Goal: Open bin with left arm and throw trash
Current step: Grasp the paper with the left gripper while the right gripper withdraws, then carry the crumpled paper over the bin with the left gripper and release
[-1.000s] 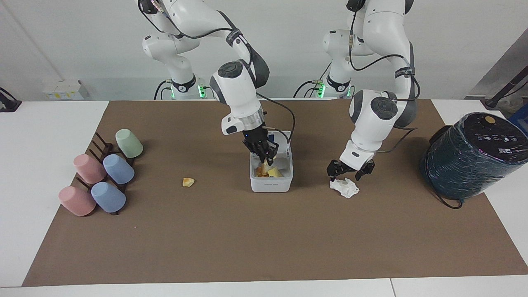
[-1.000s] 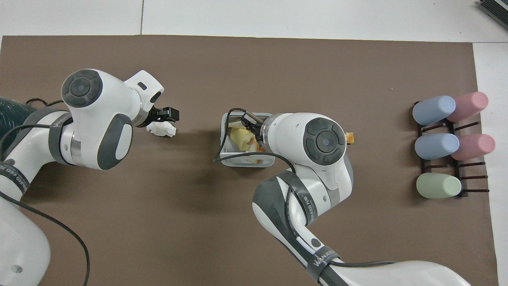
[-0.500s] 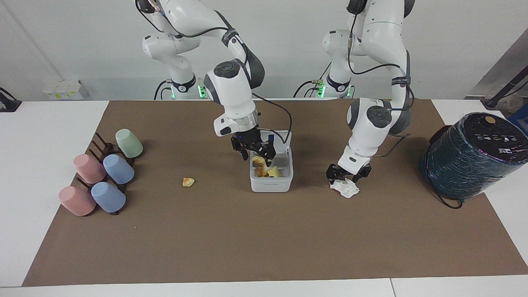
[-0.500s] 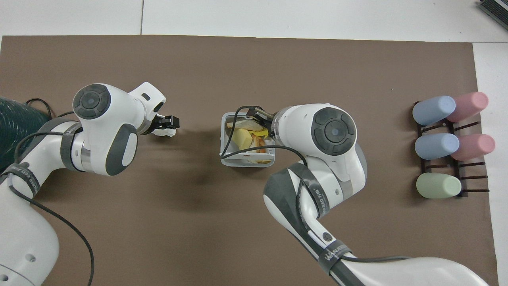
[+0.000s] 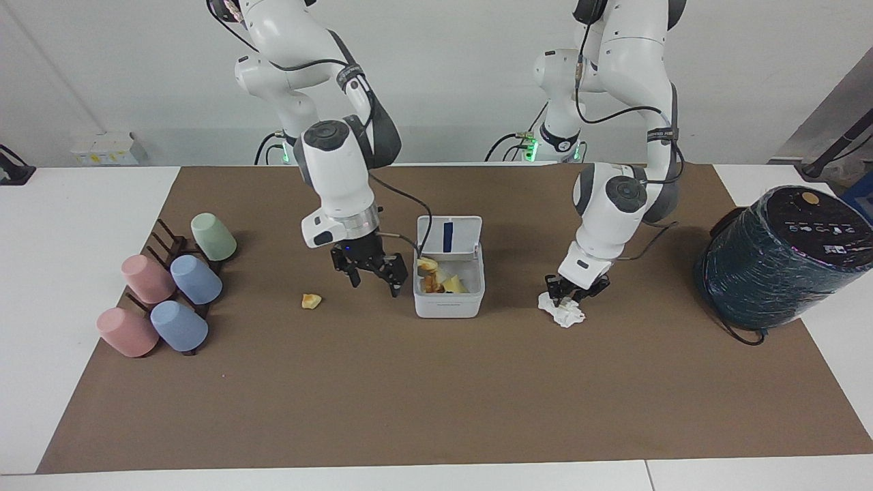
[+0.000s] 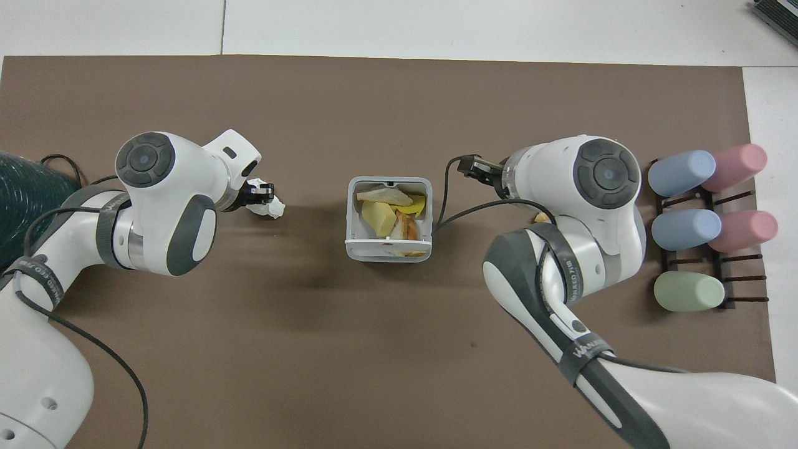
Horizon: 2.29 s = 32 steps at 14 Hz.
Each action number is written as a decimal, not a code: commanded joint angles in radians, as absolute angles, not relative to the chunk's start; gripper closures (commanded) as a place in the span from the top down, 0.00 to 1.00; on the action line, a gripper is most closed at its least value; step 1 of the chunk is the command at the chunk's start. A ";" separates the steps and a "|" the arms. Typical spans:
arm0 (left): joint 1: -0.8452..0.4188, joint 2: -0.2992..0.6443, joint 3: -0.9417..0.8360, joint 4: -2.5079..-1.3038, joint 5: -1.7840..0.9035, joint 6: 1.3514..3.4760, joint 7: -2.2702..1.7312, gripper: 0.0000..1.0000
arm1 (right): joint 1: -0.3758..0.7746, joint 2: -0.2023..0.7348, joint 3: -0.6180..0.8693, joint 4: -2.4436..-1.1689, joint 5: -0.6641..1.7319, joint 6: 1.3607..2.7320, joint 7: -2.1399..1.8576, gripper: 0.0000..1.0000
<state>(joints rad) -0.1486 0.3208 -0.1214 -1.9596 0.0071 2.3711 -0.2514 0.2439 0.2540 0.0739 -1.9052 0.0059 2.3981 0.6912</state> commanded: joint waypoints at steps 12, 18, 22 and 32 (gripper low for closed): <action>-0.213 0.342 -0.126 -1.677 0.031 2.079 -0.270 0.00 | 0.064 0.196 0.086 -2.267 -0.009 2.779 0.207 0.79; -0.392 0.339 -0.127 -1.525 0.032 1.887 -0.493 0.00 | 0.066 0.212 0.087 -2.310 -0.009 2.921 0.216 0.00; -0.478 0.334 -0.130 -1.540 0.031 1.910 -0.609 0.00 | 0.072 0.192 0.089 -2.307 -0.008 2.899 0.227 0.00; -0.526 0.250 -0.137 -1.824 0.018 2.151 -0.640 0.00 | 0.081 0.064 0.124 -2.142 0.011 2.651 0.350 0.00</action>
